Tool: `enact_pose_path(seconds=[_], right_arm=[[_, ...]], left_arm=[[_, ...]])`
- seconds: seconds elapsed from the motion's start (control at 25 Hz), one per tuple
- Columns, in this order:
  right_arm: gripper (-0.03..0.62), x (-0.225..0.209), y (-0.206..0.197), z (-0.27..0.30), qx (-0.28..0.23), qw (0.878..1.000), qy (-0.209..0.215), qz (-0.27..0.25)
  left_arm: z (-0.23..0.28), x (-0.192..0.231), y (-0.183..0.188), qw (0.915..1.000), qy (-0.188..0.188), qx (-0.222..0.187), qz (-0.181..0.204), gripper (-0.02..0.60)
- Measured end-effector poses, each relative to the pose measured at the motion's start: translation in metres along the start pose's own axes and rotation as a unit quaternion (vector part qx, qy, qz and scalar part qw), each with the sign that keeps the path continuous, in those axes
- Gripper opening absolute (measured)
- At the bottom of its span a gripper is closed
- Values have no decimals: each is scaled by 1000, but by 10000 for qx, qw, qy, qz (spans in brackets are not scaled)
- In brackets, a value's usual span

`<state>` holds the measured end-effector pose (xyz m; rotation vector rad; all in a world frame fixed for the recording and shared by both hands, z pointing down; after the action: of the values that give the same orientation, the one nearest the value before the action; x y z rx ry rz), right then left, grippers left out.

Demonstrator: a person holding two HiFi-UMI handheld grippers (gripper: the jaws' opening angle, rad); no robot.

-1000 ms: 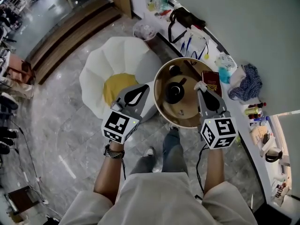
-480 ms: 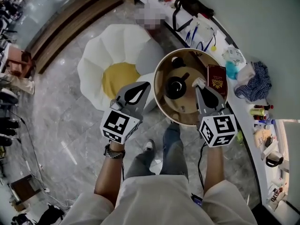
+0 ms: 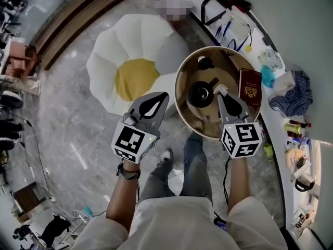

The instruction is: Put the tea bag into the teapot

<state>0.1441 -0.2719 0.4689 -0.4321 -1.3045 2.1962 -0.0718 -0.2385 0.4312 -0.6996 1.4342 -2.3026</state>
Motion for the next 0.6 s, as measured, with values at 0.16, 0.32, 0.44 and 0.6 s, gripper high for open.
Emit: enact_pose_path(seconds=[0.16,0.32,0.44,0.6], right_arm=[[32,-1,-19,23,259,9996,114,30],[31,-4,-39,45,476,9986,193,122],[32,-5,-52,58,593,9978,251,165],[32,-7,-67,74,777,9962,325,202]], left_arm=[[5,11,-11,9999,77,78,-112,5],[17,18,-21,9997,114,178,-147,5],[26,23,-30,9994,135,261,-205,5],[35,30,-39,9989,130,364,-264,5]])
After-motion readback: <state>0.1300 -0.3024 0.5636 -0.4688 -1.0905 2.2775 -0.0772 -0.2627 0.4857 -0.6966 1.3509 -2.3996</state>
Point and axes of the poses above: the fingertips, and each gripper's own axes: z forward along the fingers, x to its left, y out of its top, the point moved 6 cm from there along -z, backward along the fingers, and after that the axes turned 10 degrees about -z, right-handed, at the moved point
